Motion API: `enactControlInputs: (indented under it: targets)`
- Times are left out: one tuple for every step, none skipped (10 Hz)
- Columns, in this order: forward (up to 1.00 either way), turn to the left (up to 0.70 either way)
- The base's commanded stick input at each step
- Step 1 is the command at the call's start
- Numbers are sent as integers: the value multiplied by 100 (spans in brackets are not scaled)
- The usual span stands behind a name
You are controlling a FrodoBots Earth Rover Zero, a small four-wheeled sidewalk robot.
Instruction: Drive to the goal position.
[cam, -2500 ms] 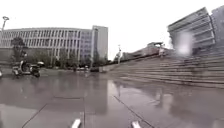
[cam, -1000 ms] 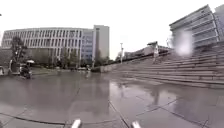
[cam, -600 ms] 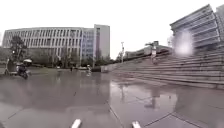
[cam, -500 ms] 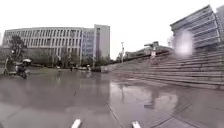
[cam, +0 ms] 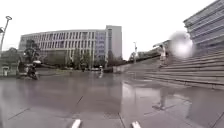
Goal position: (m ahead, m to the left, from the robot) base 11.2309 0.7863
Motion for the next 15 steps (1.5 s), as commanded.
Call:
enactControlInputs:
  targets:
    - [70,0]
    - [70,0]
    - [70,0]
    - [70,0]
    - [70,0]
    - [70,0]
    - [70,0]
    - [70,0]
    - [70,0]
    - [70,0]
    - [70,0]
    - [70,0]
    - [70,0]
    - [70,0]
    - [70,0]
